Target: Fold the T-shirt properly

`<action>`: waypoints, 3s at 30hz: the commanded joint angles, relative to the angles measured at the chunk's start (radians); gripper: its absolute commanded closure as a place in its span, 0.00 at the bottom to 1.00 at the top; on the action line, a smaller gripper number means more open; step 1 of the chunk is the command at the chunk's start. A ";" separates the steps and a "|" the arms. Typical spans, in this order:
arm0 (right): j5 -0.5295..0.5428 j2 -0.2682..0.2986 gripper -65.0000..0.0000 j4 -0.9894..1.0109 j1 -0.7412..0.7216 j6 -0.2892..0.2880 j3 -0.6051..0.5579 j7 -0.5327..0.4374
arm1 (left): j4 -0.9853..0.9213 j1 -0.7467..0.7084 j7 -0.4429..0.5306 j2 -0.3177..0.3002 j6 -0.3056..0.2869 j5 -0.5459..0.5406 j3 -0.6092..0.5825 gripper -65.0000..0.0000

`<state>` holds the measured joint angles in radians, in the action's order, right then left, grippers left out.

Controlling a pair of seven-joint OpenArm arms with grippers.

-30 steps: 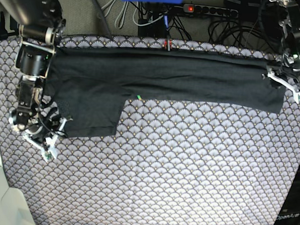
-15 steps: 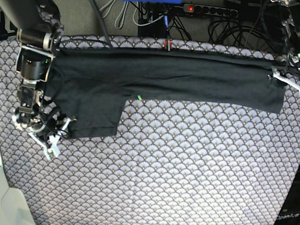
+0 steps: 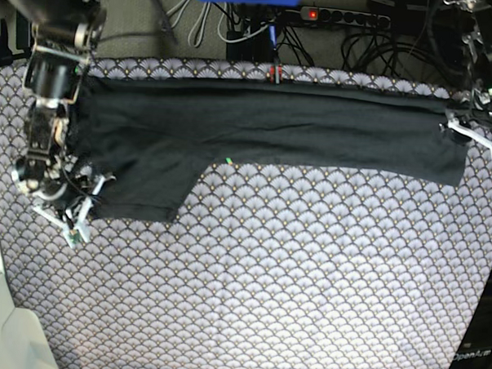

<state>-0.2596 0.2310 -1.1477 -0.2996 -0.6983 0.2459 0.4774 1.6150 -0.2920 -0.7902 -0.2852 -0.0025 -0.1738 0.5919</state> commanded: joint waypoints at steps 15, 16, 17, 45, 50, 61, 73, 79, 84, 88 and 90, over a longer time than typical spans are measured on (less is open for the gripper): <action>0.021 -0.041 1.00 -0.704 0.368 0.000 0.002 0.073 | 0.006 0.006 0.015 -0.024 0.005 0.004 0.006 0.37; 0.021 -0.046 1.00 -0.737 0.399 0.000 0.002 0.073 | 0.008 0.006 0.015 -0.024 0.003 0.004 0.006 0.37; 0.023 -0.055 1.00 -0.762 0.420 0.000 0.003 0.073 | 0.009 0.006 0.015 -0.024 0.003 0.004 0.006 0.37; 0.095 -0.129 1.00 -0.851 0.710 0.000 0.211 0.062 | 0.009 0.010 0.015 -0.039 0.003 -0.005 0.024 0.37; 0.096 -0.132 1.00 -0.849 0.759 0.000 0.206 0.060 | 0.009 0.010 0.015 -0.039 0.003 -0.005 0.024 0.37; 0.096 -0.150 1.00 -0.834 0.759 0.000 0.204 0.060 | 0.003 0.015 0.018 -0.059 0.003 -0.005 0.023 0.37; 0.096 -0.149 0.80 -0.762 0.748 0.000 0.203 0.060 | 0.001 0.058 0.015 -0.084 -0.078 -0.123 0.023 0.37; 0.096 -0.146 0.64 -0.734 0.748 0.000 0.201 0.060 | -0.126 0.119 0.015 -0.087 -0.127 -0.138 0.020 0.37; 0.096 -0.146 0.64 -0.734 0.748 0.000 0.201 0.060 | -0.250 0.159 0.015 -0.087 -0.130 -0.138 0.018 0.37; 0.096 -0.146 0.64 -0.734 0.748 0.000 0.201 0.060 | -0.270 0.179 0.016 -0.088 -0.132 -0.140 -0.022 0.37; 0.096 -0.146 0.64 -0.734 0.748 0.000 0.201 0.060 | -0.270 0.178 0.016 -0.088 -0.132 -0.140 -0.045 0.37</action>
<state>-0.1749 0.0750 -1.8675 0.4469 -0.7063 0.4438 0.5541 1.3342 -0.1184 -0.7799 -0.3573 -0.1318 -0.3088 0.5430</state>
